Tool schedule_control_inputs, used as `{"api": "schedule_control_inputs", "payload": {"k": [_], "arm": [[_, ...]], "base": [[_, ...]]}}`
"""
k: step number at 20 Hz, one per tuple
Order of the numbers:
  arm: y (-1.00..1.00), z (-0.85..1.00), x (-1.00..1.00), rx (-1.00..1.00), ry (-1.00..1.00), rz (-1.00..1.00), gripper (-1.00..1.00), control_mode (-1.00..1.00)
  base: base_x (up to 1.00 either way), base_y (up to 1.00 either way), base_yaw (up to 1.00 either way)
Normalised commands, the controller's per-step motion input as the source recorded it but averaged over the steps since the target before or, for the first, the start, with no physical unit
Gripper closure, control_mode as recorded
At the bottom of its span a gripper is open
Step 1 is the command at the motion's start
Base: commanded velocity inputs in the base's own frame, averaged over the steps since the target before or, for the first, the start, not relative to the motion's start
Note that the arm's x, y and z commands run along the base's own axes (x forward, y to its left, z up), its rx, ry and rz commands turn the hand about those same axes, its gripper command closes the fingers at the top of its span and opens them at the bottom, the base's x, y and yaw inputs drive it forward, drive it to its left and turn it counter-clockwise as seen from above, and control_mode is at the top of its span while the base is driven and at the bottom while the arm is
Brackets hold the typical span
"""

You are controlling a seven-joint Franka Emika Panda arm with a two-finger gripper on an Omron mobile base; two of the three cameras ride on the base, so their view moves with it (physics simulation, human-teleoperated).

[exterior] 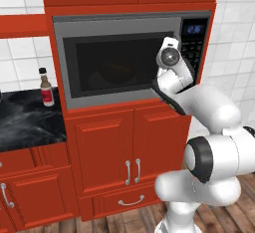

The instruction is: Pick the carrot from the sink and place it in the bowl. Then pick the bowl and place it in the microwave. Then close the microwave door and press the start button.

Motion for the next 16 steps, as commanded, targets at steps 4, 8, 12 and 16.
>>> {"api": "schedule_control_inputs", "payload": {"k": [4, 8, 12, 16], "arm": [[-0.14, 0.18, -1.0, 0.0, 0.05, 0.15, -1.0, -1.0], [-0.42, 0.02, -1.0, 0.0, 0.09, 0.18, -1.0, -1.0], [-0.81, -0.01, -0.85, 0.0, 0.12, 0.24, -1.0, -1.0], [-1.0, -0.14, -0.57, 0.02, 0.01, 0.3, -1.0, -1.0]], "base": [[0.0, 0.0, 0.0], [0.0, 0.0, 0.0], [0.0, 0.0, 0.0], [0.0, 0.0, 0.0]]}}
